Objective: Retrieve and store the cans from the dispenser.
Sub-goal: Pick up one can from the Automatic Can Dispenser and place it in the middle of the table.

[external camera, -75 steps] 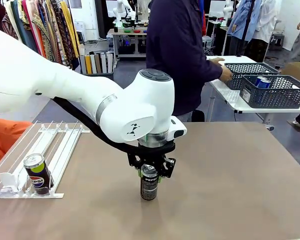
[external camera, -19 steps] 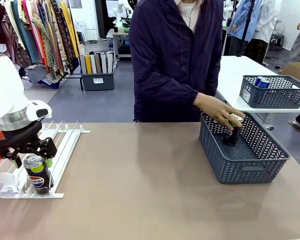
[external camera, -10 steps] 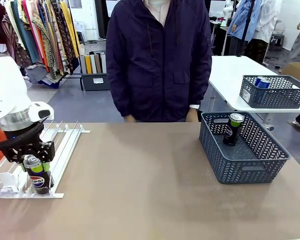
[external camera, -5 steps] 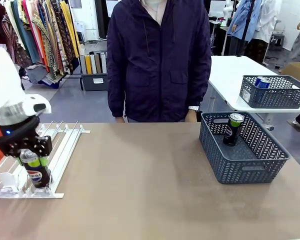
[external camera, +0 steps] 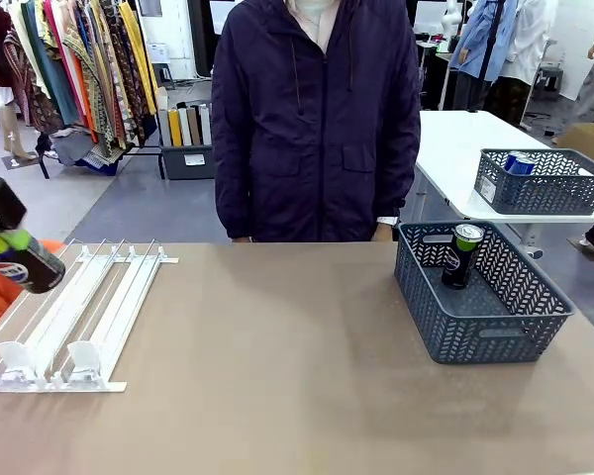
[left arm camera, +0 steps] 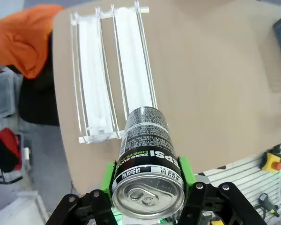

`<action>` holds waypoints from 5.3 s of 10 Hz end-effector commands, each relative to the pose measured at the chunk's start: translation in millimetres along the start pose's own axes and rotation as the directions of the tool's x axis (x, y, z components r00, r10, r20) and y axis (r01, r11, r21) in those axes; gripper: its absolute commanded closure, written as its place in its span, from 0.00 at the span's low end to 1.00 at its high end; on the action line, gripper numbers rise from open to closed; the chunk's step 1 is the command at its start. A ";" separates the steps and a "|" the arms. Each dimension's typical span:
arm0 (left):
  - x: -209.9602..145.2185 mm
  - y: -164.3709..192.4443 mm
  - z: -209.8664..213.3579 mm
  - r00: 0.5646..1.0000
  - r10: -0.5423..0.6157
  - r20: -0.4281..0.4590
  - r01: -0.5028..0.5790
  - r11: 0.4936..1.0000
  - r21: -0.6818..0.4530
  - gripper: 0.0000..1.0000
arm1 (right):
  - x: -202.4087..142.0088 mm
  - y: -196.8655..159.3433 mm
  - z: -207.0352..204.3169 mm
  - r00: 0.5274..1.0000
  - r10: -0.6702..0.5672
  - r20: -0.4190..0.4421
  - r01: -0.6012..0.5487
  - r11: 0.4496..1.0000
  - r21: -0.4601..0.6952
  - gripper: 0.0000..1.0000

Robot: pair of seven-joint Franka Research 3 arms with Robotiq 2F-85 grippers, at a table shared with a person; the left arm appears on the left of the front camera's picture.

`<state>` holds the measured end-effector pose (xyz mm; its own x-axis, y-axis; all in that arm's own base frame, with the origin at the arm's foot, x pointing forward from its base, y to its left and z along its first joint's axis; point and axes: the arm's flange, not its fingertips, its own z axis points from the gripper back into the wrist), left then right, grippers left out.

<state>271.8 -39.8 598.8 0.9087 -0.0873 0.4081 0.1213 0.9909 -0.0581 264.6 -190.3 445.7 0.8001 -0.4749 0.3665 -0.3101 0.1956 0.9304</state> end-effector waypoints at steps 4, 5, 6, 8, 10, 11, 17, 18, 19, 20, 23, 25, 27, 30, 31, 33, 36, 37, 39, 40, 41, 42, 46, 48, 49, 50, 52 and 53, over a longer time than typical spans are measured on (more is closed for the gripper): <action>0.0 0.0 0.0 1.000 0.000 0.000 0.000 1.000 0.000 1.00 | 4.5 4.4 -2.2 1.000 0.006 0.022 -0.006 1.000 0.021 0.00; 0.0 0.0 0.0 1.000 0.000 0.000 0.000 1.000 0.000 1.00 | 4.5 4.4 -2.2 1.000 0.006 0.022 -0.006 1.000 0.021 0.00; -6.4 2.4 -6.8 1.000 0.005 -0.011 -0.005 1.000 0.001 1.00 | 4.5 4.4 -2.2 1.000 0.006 0.022 -0.006 1.000 0.021 0.00; 23.5 -39.4 -14.2 0.999 -0.042 -0.017 0.040 0.997 -0.066 1.00 | 4.5 4.4 -2.2 1.000 0.006 0.022 -0.006 1.000 0.021 0.00; 64.3 -118.4 -40.1 0.979 -0.182 -0.091 0.175 0.981 -0.079 1.00 | 4.5 4.4 -2.2 1.000 0.006 0.022 -0.006 1.000 0.021 0.00; 77.2 -167.4 -62.8 0.959 -0.247 -0.135 0.238 0.968 -0.083 1.00 | 4.5 4.4 -2.2 1.000 0.006 0.022 -0.006 1.000 0.021 0.00; 69.3 -359.4 -215.0 0.826 -0.505 -0.252 0.513 0.858 -0.036 1.00 | 4.5 4.4 -2.2 1.000 0.006 0.022 -0.006 1.000 0.021 0.00; 66.2 -361.9 -231.4 0.815 -0.507 -0.280 0.510 0.858 -0.068 1.00 | 4.5 4.4 -2.2 1.000 0.006 0.022 -0.006 1.000 0.021 0.00; 64.9 -362.0 -244.1 0.809 -0.507 -0.297 0.509 0.857 -0.079 1.00 | 4.5 4.4 -2.2 1.000 0.006 0.022 -0.006 1.000 0.021 0.00; 65.5 -361.3 -252.8 0.802 -0.506 -0.316 0.502 0.859 -0.102 1.00 | 4.5 4.4 -2.2 1.000 0.006 0.022 -0.006 1.000 0.021 0.00; 68.7 -356.1 -257.2 0.817 -0.483 -0.316 0.480 0.872 -0.094 1.00 | 4.5 4.4 -2.2 1.000 0.006 0.022 -0.006 1.000 0.021 0.00; 68.4 -355.2 -257.3 0.814 -0.477 -0.332 0.471 0.876 -0.104 0.81 | 4.5 4.4 -2.2 1.000 0.006 0.022 -0.006 1.000 0.021 0.00; 67.7 -354.6 -252.2 0.817 -0.480 -0.320 0.477 0.874 -0.094 0.00 | 4.5 4.4 -2.2 1.000 0.006 0.022 -0.006 1.000 0.021 0.00; 72.6 -328.9 -200.7 0.856 -0.456 -0.244 0.426 0.889 -0.169 0.00 | 4.5 4.4 -2.2 1.000 0.006 0.022 -0.006 1.000 0.021 0.00; 71.1 -304.0 -160.5 0.869 -0.452 -0.200 0.417 0.888 -0.194 0.00 | 4.5 4.4 -2.2 1.000 0.006 0.022 -0.006 1.000 0.021 0.00; 67.0 -222.8 -89.7 0.899 -0.394 -0.190 0.342 0.903 -0.259 0.00 | 4.5 4.4 -2.2 1.000 0.006 0.022 -0.006 1.000 0.021 0.00; 53.4 -55.5 -47.3 0.973 -0.172 -0.157 0.065 0.847 -0.527 0.00 | 4.5 4.4 -2.2 1.000 0.006 0.022 -0.006 1.000 0.021 0.00; 40.7 -3.2 -47.1 0.991 -0.095 -0.096 -0.001 0.706 -0.708 0.00 | 4.5 4.4 -2.2 1.000 0.006 0.022 -0.006 1.000 0.021 0.00; 10.7 81.2 -69.8 0.990 0.106 -0.098 -0.137 0.486 -0.863 0.00 | 4.5 4.4 -2.2 1.000 0.006 0.022 -0.006 1.000 0.021 0.00; -7.5 113.2 -86.3 0.976 0.178 -0.125 -0.186 0.388 -0.902 0.00 | 4.5 4.4 -2.2 1.000 0.006 0.022 -0.006 1.000 0.021 0.00; -24.7 140.9 -104.0 0.964 0.225 -0.142 -0.209 0.306 -0.929 0.00 | 4.5 4.4 -2.2 1.000 0.006 0.022 -0.006 1.000 0.021 0.00; -37.0 156.2 -114.8 0.972 0.203 -0.120 -0.174 0.275 -0.945 0.00 | 4.5 4.4 -2.2 1.000 0.006 0.022 -0.006 1.000 0.021 0.00; -40.6 153.3 -99.7 0.964 0.234 -0.125 -0.198 0.319 -0.927 0.00 | 4.5 4.4 -2.2 1.000 0.006 0.022 -0.006 1.000 0.021 0.00; -40.6 153.3 -99.7 0.964 0.234 -0.125 -0.198 0.319 -0.927 0.00 | 4.5 4.4 -2.2 1.000 0.006 0.022 -0.006 1.000 0.021 0.00; -40.6 153.3 -99.7 0.964 0.234 -0.125 -0.198 0.319 -0.927 0.00 | 4.5 4.4 -2.2 1.000 0.006 0.022 -0.006 1.000 0.021 0.00; -40.6 153.3 -99.7 0.964 0.234 -0.125 -0.198 0.319 -0.927 0.00 | 4.5 4.4 -2.2 1.000 0.006 0.022 -0.006 1.000 0.021 0.00; -40.6 153.3 -99.7 0.964 0.234 -0.125 -0.198 0.319 -0.927 0.00 | 4.5 4.4 -2.2 1.000 0.006 0.022 -0.006 1.000 0.021 0.00; -40.6 153.3 -99.7 0.964 0.234 -0.125 -0.198 0.319 -0.927 0.00 | 4.5 4.4 -2.2 1.000 0.006 0.022 -0.006 1.000 0.021 0.00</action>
<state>293.4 106.7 480.1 0.9574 0.1291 0.2583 0.2190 0.2586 -0.9408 264.2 -190.6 445.9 0.7999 -0.4753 0.3665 -0.3107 0.1946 0.9304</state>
